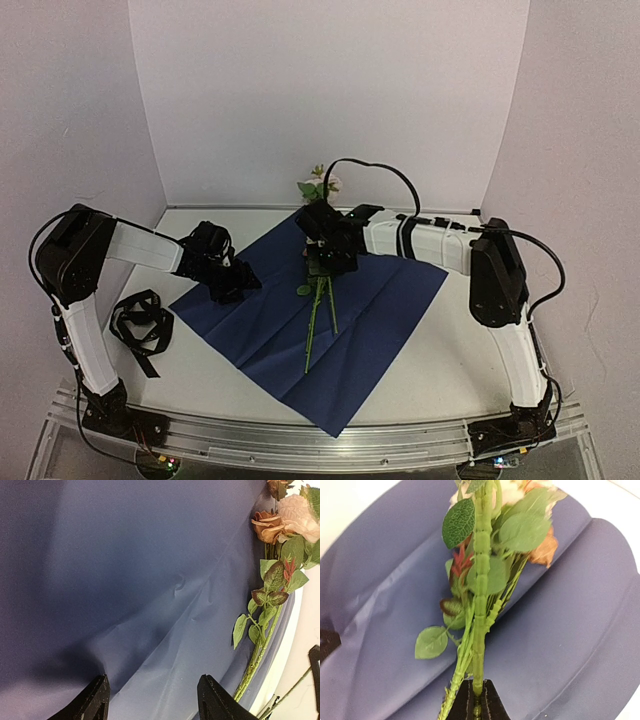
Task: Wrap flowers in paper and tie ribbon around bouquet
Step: Adjust the fake flower on the flattened wrapping paper.
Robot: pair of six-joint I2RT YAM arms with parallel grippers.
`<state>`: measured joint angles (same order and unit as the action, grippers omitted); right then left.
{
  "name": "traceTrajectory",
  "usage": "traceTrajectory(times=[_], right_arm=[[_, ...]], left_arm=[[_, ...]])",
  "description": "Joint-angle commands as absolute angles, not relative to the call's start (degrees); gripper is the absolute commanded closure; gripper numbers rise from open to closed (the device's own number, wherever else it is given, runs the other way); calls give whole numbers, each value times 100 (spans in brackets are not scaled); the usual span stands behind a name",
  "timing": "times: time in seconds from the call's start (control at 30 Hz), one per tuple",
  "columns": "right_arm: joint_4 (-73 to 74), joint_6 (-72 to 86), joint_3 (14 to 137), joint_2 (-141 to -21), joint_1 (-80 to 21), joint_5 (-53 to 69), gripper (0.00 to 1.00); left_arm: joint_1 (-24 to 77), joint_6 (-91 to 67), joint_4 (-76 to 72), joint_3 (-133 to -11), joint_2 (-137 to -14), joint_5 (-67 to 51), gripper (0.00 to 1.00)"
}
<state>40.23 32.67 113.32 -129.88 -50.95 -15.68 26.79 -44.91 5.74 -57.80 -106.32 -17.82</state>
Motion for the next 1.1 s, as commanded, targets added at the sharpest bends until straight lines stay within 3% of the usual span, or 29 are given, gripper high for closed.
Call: traceTrajectory(times=[0.0, 0.57, 0.87, 0.97, 1.07], right_arm=[[4067, 3744, 11534, -12676, -4934, -2030, 100], [4148, 4017, 11447, -13170, -4758, -1344, 100], [4148, 4125, 11184, -13155, -4679, -1243, 94], [4148, 4021, 11212, -13181, -4678, -1150, 86], [4148, 3882, 11150, -13071, -4676, -1105, 68]], left_arm=[[2673, -4434, 675, -5914, -10767, -1794, 38], [2678, -4447, 642, -5929, -10794, -1831, 38], [2674, -4447, 622, -5943, -10808, -1846, 38], [2676, -4448, 621, -5946, -10811, -1852, 38], [2676, -4448, 630, -5936, -10802, -1849, 38]])
